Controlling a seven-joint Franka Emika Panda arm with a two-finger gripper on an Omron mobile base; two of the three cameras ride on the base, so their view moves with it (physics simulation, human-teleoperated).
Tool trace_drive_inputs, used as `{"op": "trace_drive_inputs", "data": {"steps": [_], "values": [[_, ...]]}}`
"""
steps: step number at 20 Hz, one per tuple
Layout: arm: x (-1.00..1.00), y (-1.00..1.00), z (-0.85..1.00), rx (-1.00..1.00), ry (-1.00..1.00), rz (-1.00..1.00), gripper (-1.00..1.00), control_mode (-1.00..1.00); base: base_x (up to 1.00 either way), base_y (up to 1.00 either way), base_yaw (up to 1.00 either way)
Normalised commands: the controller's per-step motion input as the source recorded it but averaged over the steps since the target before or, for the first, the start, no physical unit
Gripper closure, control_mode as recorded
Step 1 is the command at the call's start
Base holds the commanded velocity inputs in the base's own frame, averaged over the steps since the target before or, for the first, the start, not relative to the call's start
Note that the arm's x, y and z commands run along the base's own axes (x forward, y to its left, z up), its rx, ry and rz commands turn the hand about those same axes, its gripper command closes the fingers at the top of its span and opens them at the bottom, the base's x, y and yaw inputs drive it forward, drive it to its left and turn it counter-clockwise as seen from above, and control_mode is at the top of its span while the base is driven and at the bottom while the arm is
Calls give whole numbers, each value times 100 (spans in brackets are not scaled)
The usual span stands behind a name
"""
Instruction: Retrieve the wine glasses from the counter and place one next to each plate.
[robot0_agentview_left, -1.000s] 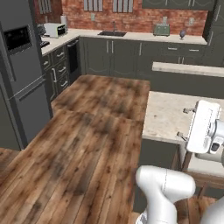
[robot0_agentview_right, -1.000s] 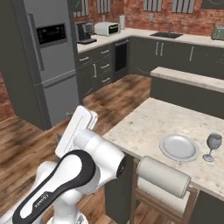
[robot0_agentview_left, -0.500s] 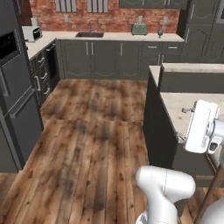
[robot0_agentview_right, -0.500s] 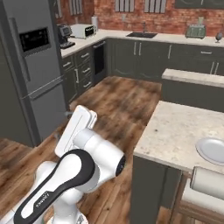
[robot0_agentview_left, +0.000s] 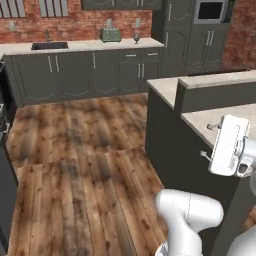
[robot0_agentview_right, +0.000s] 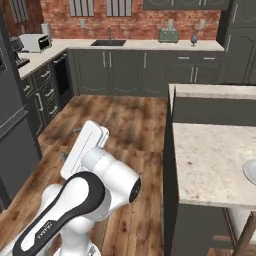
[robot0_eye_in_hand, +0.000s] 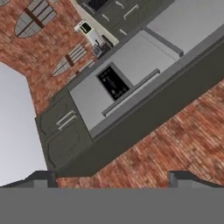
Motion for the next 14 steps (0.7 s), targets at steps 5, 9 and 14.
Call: {"op": "trace_drive_inputs", "data": {"steps": [5, 9, 14], "values": [[0, 0, 0, 0, 0, 0, -100, 100, 100, 43, -36], [0, 0, 0, 0, 0, 0, -100, 100, 100, 44, -19], [0, 0, 0, 0, 0, 0, -100, 100, 100, 93, -33]]}}
